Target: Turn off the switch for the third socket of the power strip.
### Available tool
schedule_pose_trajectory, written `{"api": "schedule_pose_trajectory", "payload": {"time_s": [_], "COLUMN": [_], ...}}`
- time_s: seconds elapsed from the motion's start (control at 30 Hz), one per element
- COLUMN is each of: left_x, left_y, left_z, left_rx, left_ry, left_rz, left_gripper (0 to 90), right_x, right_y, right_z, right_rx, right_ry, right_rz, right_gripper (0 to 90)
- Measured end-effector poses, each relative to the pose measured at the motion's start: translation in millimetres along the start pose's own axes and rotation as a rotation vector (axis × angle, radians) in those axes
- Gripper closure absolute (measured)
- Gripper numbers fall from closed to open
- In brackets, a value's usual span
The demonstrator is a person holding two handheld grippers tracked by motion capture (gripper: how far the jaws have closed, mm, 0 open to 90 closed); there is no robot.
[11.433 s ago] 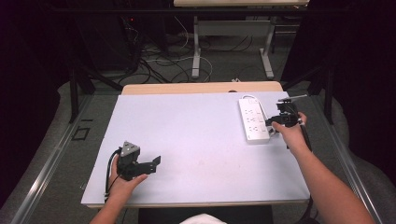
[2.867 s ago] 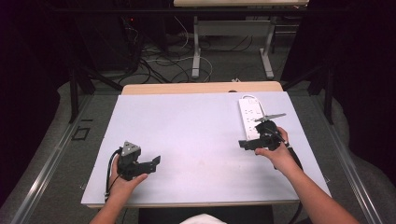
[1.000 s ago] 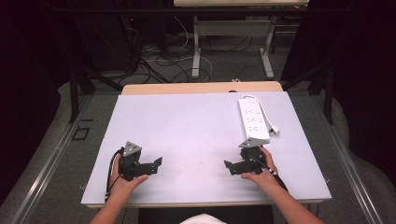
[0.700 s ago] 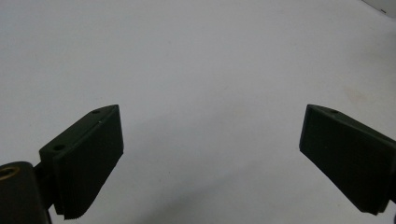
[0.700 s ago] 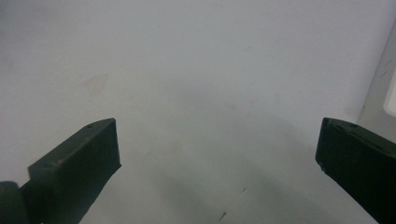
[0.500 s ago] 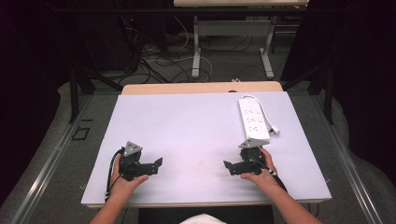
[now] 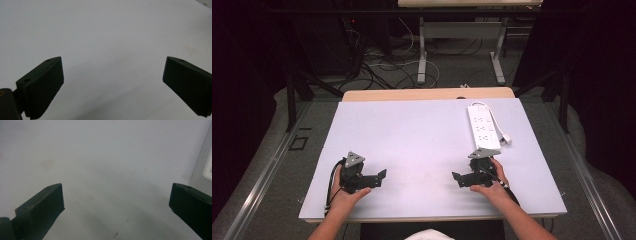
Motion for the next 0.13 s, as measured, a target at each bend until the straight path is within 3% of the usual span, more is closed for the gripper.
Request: {"api": "schedule_pose_trajectory", "payload": {"time_s": [0.13], "left_x": [0.0], "left_y": [0.1], "left_z": [0.6], "left_rx": [-0.008], "left_ry": [-0.001], "left_rz": [0.003], "left_gripper": [1.7], "right_x": [-0.1], "right_y": [0.0], "right_z": [-0.7], "right_rx": [0.002], "right_ry": [-0.003], "right_rz": [-0.002], "right_gripper": [0.0]}}
Point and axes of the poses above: each handheld gripper's, and its own axes: x roughly backward along the jaws, y roughly out of its top, z roughly to its left, the point moved 4 cm from there along -x, roughly forward along the jaws, and after that the axes turned 13 degrees about -y, right-handed, at the moved point
